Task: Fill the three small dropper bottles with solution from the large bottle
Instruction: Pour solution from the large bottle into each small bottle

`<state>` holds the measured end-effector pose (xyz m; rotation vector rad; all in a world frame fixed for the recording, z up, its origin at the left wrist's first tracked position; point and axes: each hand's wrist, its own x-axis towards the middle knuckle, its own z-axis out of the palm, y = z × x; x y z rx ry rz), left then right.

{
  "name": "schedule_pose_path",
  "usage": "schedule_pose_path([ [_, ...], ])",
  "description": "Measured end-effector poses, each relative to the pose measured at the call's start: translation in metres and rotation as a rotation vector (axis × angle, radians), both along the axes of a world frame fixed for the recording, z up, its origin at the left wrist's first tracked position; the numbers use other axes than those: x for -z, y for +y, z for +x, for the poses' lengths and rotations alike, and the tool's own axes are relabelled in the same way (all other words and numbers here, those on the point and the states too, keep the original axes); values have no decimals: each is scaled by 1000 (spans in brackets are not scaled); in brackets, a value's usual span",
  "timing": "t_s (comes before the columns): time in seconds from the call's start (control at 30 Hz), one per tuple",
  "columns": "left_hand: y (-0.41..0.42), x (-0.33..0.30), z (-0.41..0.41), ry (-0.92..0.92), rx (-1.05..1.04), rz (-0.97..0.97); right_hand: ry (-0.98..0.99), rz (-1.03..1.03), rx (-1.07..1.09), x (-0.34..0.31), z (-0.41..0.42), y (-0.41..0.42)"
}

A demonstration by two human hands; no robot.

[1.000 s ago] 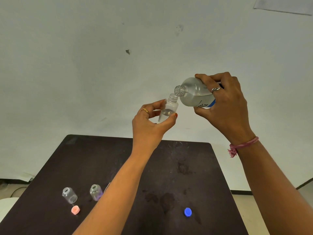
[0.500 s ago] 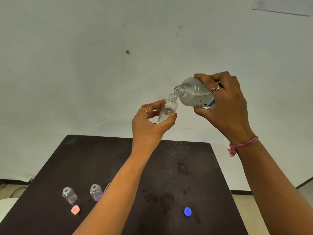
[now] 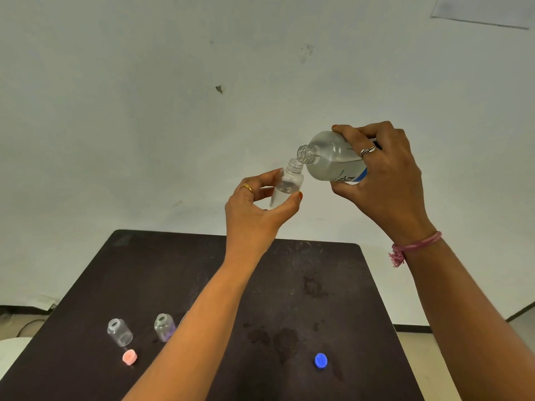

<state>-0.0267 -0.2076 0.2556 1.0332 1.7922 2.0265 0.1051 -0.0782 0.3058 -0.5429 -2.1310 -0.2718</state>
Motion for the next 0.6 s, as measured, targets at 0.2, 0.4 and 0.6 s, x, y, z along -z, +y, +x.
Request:
schedule_pose_path([
  [0.2, -1, 0, 0, -1, 3, -1, 0, -4, -7, 0, 0, 0],
  [0.4, -1, 0, -1, 0, 6, -7, 0, -6, -6, 0, -1, -1],
  [0.6, -1, 1, -1, -4, 5, -9, -8, -8, 1, 1, -1, -1],
])
